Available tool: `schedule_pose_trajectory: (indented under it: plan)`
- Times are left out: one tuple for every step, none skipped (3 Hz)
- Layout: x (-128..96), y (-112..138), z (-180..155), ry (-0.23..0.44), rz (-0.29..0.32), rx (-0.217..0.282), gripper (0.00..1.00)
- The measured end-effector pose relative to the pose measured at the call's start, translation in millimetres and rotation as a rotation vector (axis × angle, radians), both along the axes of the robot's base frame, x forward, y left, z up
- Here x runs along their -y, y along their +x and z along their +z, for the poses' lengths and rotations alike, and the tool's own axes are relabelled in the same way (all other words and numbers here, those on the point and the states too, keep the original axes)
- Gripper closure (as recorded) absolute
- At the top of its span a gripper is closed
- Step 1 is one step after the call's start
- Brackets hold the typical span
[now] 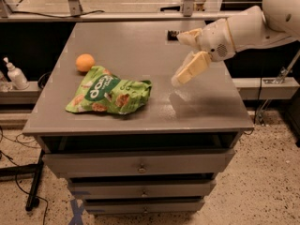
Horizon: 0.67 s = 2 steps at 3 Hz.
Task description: Move green rice chip bag near orange
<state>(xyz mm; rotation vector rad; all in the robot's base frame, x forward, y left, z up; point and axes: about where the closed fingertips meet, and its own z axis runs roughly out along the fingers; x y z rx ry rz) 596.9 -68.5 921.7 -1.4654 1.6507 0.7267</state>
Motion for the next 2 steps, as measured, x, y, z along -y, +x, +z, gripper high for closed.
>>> schedule_pose_trajectory:
  plan:
    - [57,9,41,0.009,-0.048,0.030,0.00]
    - [67,14,76,0.017,-0.067,0.103,0.00]
